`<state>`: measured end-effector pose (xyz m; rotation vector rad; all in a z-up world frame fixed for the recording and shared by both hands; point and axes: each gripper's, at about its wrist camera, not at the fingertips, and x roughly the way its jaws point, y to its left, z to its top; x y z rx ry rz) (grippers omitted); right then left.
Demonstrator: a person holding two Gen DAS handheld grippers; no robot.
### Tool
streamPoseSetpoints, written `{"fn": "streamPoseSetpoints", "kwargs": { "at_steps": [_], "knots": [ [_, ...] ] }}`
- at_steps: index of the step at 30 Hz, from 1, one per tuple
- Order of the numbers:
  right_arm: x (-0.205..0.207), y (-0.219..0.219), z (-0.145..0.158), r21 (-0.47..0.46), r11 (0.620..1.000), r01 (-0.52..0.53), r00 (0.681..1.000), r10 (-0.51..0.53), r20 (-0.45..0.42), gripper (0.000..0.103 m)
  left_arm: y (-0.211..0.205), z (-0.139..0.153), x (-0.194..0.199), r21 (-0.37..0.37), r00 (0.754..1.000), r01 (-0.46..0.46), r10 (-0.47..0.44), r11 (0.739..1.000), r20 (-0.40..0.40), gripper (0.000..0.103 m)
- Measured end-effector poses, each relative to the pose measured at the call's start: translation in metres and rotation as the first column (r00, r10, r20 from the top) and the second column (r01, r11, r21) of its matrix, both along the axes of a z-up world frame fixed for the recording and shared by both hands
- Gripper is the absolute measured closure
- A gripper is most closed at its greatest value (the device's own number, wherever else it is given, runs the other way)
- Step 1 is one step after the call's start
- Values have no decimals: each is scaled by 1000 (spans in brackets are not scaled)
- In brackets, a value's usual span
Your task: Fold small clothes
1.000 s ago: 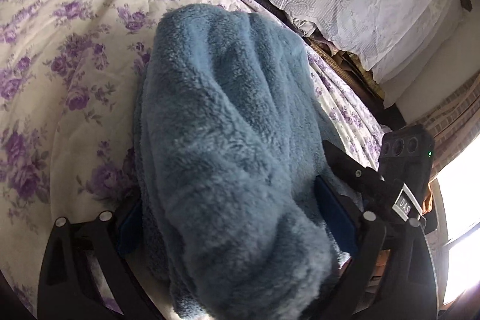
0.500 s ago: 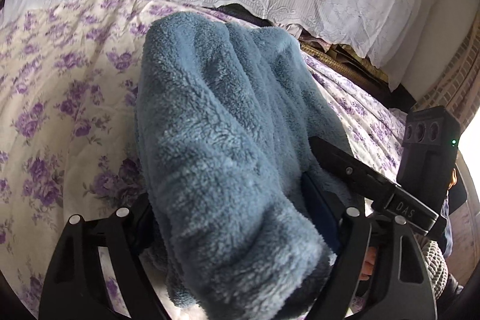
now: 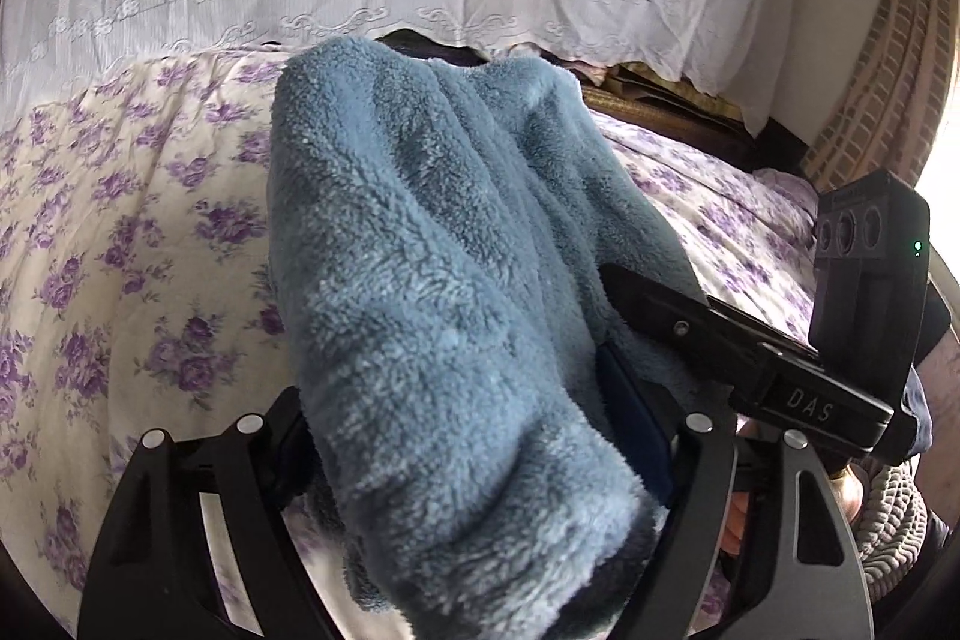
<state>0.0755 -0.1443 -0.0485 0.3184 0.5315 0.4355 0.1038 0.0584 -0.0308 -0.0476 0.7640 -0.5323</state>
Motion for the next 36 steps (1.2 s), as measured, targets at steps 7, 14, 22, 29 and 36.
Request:
{"fn": "streamPoseSetpoints", "kwargs": {
  "at_steps": [7, 14, 22, 29, 36],
  "knots": [
    [-38, -29, 0, 9, 999, 39, 999, -39, -15, 35, -29, 5, -34, 19, 998, 57, -57, 998, 16, 26],
    [-87, -70, 6, -4, 996, 94, 995, -94, -23, 35, -69, 8, -78, 16, 989, 147, -147, 989, 18, 26],
    [-152, -118, 7, -15, 979, 204, 978, -205, -28, 35, -119, 11, -123, -7, 971, 239, -239, 971, -3, 24],
    [-211, -187, 10, 9, 936, 352, 936, -352, -22, 35, -195, 17, -152, -14, 933, 358, -359, 933, -18, 24],
    [-267, -262, 41, -7, 861, 509, 860, -507, 59, 35, -286, 42, -181, -51, 859, 511, -511, 858, 13, 24]
  ]
}}
